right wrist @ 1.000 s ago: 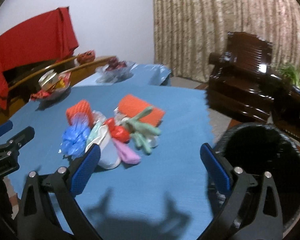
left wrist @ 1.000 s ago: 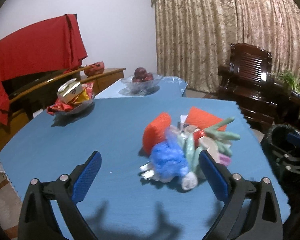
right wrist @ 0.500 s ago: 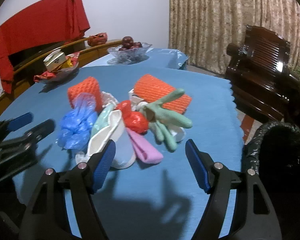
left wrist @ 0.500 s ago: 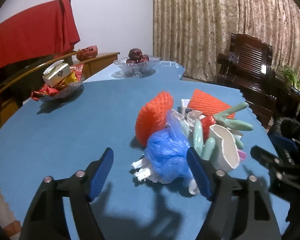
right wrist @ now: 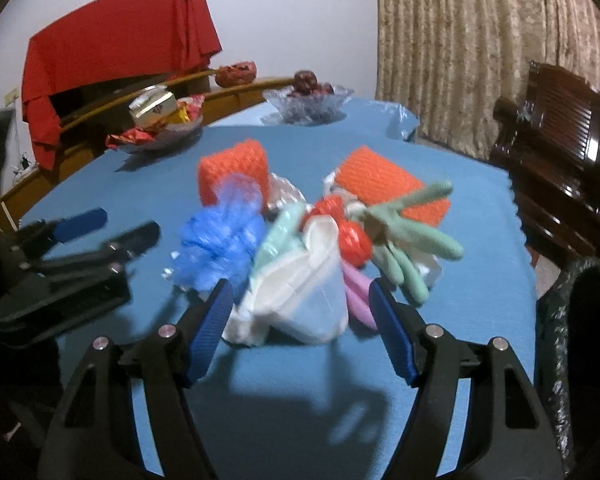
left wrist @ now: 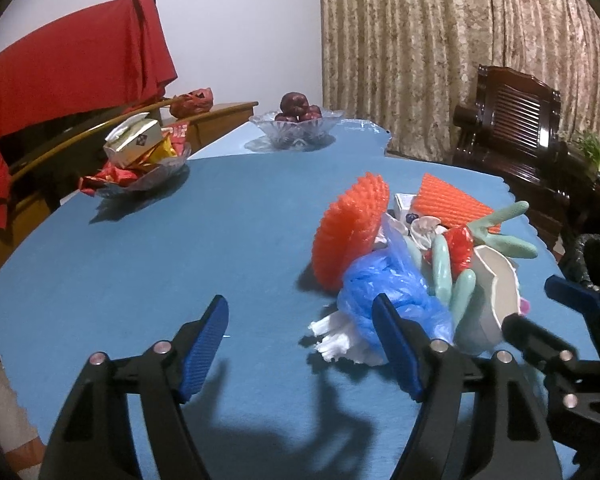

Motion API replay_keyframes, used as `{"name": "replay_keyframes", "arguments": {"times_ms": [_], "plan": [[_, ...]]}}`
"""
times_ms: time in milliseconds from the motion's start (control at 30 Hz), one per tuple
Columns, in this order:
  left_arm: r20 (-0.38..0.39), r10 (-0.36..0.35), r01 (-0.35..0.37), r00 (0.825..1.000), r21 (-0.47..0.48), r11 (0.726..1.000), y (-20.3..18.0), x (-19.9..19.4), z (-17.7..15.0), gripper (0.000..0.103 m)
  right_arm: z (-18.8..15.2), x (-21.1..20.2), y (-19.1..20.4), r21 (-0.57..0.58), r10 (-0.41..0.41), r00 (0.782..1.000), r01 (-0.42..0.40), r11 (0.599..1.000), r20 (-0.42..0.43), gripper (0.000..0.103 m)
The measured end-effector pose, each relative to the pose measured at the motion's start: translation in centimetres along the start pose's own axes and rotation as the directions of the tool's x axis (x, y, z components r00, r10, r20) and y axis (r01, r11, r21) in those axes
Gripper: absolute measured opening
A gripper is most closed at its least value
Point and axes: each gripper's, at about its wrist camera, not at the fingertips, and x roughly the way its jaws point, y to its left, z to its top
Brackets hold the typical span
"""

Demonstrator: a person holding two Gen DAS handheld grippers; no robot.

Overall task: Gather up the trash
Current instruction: 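Grasp the blue plastic bag with the left tool while the right tool grasps the white paper cup, then carry both items over the black bin and open both tools to drop them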

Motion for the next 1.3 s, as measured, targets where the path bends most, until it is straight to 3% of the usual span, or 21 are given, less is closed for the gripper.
{"name": "replay_keyframes", "arguments": {"times_ms": [167, 267, 467, 600, 767, 833, 900, 933, 1033, 1300], "plan": [[0.002, 0.0, 0.0, 1.0, -0.01, 1.0, 0.4, 0.1, 0.1, 0.073, -0.4, 1.4, 0.3, -0.011, -0.032, 0.999, 0.032, 0.999, -0.044, 0.067], [-0.003, -0.008, 0.008, 1.0, -0.006, 1.0, 0.4, 0.3, -0.1, 0.073, -0.9, 2.2, -0.1, -0.005, -0.066, 0.995, 0.065, 0.998, -0.072, 0.061], [-0.007, -0.047, 0.047, 0.999, -0.007, 0.999, -0.4, 0.7, 0.0, 0.075, -1.1, 2.4, -1.6, 0.023, -0.089, 0.993, 0.091, 0.996, -0.077, 0.058], [-0.013, -0.093, 0.093, 0.996, -0.001, 0.996, -1.6, 1.2, 0.3, 0.078, -0.8, 3.0, -1.7, 0.023, -0.023, 0.995, 0.026, 0.999, -0.101, 0.027], [-0.03, -0.123, 0.124, 0.992, 0.018, 0.992, -3.4, 2.3, 0.4, 0.078, -0.7, 2.3, -2.4, 0.035, -0.014, 0.995, 0.017, 0.999, -0.101, 0.018], [-0.052, -0.152, 0.153, 0.987, 0.016, 0.988, -3.8, 2.9, 0.3, 0.063, -0.8, 1.9, -2.5, 0.035, -0.014, 0.995, 0.017, 0.999, -0.098, 0.018], [-0.086, -0.189, 0.19, 0.978, 0.006, 0.982, -4.2, 3.6, 0.0, 0.036, -0.8, 1.3, -2.7, 0.038, -0.007, 0.996, 0.011, 0.999, -0.093, 0.018], [-0.093, -0.198, 0.199, 0.976, 0.003, 0.98, -4.3, 3.8, -0.1, 0.028, -0.7, 1.1, -2.8, 0.038, -0.006, 0.996, 0.009, 0.999, -0.09, 0.018], [-0.08, -0.209, 0.209, 0.975, -0.005, 0.978, -4.2, 3.4, -0.1, 0.017, -0.4, 0.0, -3.2, 0.04, 0.005, 0.997, -0.002, 0.999, -0.07, 0.018], [0.036, -0.206, 0.205, 0.978, 0.025, 0.978, -4.0, -1.6, 2.0, 0.012, 1.1, -4.4, -4.3, 0.057, 0.024, 0.999, -0.026, 0.998, 0.026, 0.018]]}}
